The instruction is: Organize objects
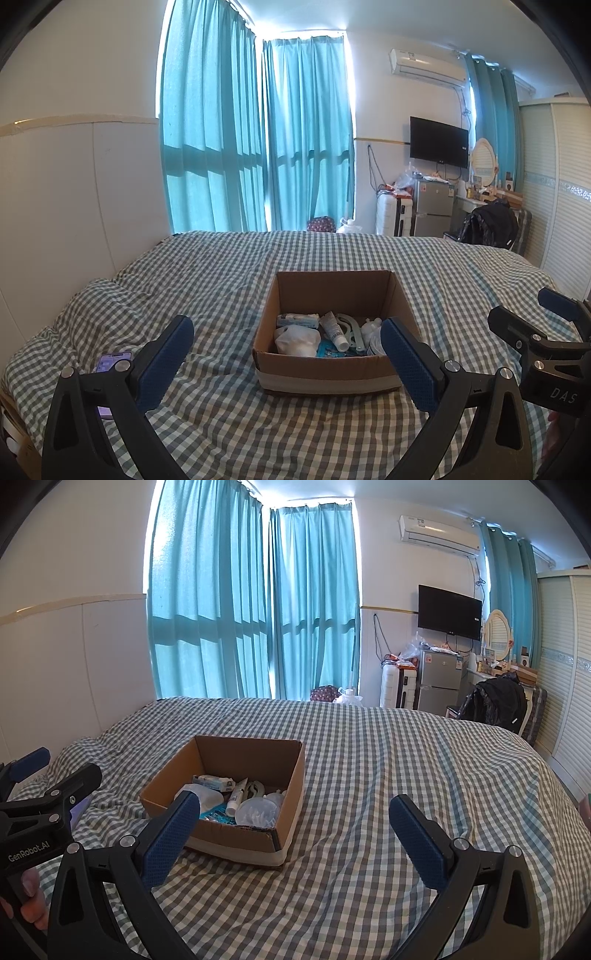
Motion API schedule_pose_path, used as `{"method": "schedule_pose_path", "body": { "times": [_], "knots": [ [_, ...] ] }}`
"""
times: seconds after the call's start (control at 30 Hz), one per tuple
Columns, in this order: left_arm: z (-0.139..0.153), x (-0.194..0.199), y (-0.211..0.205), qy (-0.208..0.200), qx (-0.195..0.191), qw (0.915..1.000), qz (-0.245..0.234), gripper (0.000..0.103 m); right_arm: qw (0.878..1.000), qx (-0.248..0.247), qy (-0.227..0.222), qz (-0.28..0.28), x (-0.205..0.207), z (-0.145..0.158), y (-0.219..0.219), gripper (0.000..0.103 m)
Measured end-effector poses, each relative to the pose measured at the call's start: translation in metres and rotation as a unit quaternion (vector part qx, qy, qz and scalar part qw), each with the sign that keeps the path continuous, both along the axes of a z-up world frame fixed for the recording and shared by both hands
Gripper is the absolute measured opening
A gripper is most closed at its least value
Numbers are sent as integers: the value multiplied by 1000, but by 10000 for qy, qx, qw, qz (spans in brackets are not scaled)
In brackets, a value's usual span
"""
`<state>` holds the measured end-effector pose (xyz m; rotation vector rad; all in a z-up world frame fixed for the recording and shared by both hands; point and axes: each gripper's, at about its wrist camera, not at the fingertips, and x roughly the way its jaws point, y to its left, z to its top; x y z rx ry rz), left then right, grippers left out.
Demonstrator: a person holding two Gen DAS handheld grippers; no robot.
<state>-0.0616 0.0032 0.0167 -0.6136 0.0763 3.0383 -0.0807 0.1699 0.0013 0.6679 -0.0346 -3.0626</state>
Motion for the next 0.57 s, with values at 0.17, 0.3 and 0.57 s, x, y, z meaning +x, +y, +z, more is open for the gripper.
{"method": "schedule_pose_path", "body": {
  "times": [0.17,0.3,0.57],
  "knots": [
    [-1,0,0,-7,1,10000,2,103,10000,3,-1,-1,0,0,0,103],
    [-2,1,-2,-17,11,10000,0,103,10000,1,-17,13,1,-1,2,103],
    [-5,1,-6,-59,78,9999,34,103,10000,22,-35,26,0,-3,1,103]
  ]
}}
